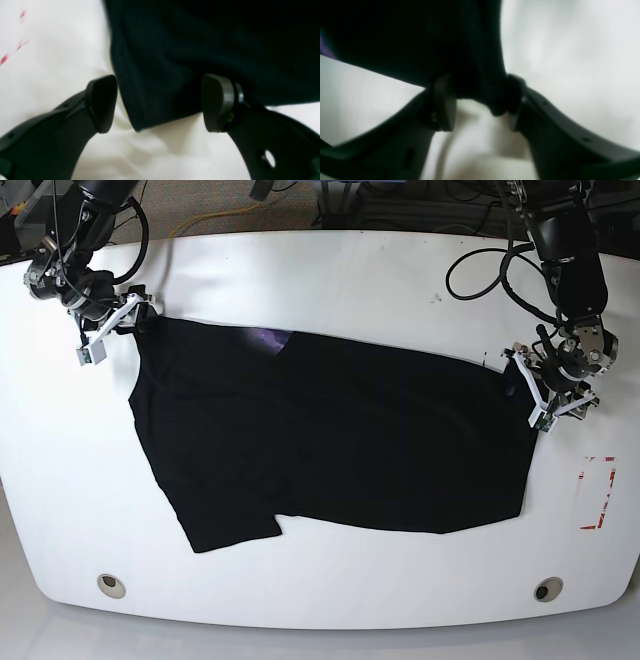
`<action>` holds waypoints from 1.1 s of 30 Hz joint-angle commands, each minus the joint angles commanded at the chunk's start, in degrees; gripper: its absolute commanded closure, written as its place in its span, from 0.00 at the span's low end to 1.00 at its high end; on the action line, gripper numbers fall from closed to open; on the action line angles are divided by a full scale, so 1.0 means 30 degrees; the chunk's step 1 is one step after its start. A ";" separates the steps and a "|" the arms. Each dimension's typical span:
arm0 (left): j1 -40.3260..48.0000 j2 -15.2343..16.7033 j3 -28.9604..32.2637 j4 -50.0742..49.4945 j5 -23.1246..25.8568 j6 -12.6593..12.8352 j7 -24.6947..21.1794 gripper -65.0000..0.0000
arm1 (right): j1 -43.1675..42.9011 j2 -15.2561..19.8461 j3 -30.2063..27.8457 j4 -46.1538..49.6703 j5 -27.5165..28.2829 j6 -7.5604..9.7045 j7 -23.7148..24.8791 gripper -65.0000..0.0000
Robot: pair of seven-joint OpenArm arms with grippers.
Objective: Fold the T-shirt properly
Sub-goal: 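Drag the held shirt edge away from the table center with both grippers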
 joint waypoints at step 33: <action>1.2894 0.2168 -0.5890 0.8908 -0.0117 0.0000 0.1377 0.34 | -0.5773 0.4132 -0.2139 0.4103 0.0205 0.0000 -0.0176 0.86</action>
